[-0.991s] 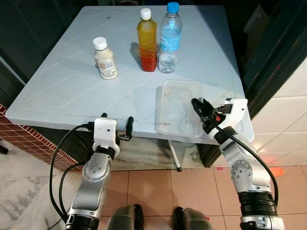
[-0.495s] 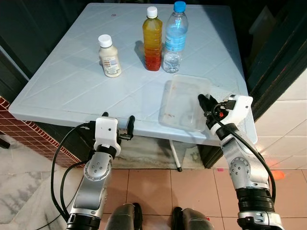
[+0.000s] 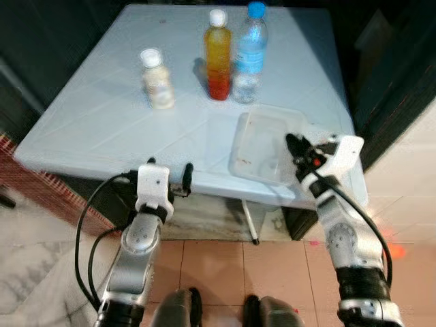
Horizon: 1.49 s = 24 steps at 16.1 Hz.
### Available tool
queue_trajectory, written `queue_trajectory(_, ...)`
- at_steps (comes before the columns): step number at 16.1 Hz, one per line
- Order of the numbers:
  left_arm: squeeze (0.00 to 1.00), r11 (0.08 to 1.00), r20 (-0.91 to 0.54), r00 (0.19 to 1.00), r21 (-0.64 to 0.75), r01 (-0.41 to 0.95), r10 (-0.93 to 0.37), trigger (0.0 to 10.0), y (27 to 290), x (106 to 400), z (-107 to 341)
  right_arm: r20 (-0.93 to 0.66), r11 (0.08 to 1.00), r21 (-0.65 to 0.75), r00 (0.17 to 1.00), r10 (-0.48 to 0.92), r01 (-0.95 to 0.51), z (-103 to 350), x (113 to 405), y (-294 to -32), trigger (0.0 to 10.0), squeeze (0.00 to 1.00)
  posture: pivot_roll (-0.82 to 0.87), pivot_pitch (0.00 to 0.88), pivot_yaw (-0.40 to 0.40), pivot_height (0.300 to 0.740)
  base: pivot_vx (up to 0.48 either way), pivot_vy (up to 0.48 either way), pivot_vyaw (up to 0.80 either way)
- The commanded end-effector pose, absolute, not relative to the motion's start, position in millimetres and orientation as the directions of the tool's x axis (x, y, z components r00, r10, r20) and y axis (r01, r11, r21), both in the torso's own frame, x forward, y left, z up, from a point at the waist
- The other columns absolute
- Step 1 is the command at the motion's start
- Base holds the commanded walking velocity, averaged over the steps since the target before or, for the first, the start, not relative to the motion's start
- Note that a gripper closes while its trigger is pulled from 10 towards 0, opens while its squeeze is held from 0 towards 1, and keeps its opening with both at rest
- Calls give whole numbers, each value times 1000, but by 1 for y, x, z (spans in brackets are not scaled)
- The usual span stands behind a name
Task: Restocking fridge
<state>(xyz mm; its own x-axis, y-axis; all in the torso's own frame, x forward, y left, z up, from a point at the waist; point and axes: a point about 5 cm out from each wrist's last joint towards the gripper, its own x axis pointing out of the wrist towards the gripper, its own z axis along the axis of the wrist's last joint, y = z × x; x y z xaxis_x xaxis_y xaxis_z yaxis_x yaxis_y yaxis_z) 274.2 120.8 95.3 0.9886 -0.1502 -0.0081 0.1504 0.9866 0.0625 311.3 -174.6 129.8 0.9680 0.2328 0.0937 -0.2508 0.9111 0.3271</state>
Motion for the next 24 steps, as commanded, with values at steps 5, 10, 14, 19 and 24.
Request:
queue_trajectory(5, 0, 988, -10, 991, 87, 130, -130, 10000, 126, 275, 94, 22, 908, 340, 967, 253, -245, 116, 309, -170, 10000, 0, -3, 133, 67, 740, 0, 0, 800)
queue_trajectory(10, 0, 989, -8, 993, 89, 119, -119, 10000, 132, 271, 93, 30, 924, 283, 965, 259, -257, 116, 308, -170, 10000, 0, -3, 125, 64, 740, 0, 0, 800)
queue_trajectory(14, 0, 990, 0, 1000, 141, 28, -29, 10000, 163, 249, 92, 76, 945, 192, 964, 256, -266, 124, 294, -169, 10000, 0, 22, 68, 43, 740, 0, 0, 800)
queue_trajectory(19, 0, 984, 10, 999, 177, -32, 30, 10000, 179, 231, 92, 47, 981, 104, 986, 159, -163, 116, 279, -177, 10000, 0, 57, 21, 15, 740, 0, 0, 0)
queue_trajectory(24, 0, 989, 44, 999, 146, 4, -11, 10000, 173, 252, 91, 15, 994, 104, 999, 28, -30, 117, 303, -171, 10000, 0, 23, 0, 34, 740, 0, 0, 0)
